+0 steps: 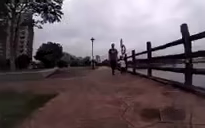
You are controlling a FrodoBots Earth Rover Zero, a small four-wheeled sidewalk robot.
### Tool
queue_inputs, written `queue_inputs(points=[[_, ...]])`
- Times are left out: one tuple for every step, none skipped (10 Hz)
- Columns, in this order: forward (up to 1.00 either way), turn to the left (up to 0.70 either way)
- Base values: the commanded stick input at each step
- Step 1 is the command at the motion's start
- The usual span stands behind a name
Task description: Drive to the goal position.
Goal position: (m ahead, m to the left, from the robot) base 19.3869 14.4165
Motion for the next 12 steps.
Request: queue_inputs(points=[[1.0,0.0],[1.0,0.0],[1.0,0.0],[1.0,0.0],[1.0,0.0],[1.0,0.0],[1.0,0.0],[1.0,0.0],[1.0,0.32],[1.0,0.4],[1.0,0.4],[1.0,0.4]])
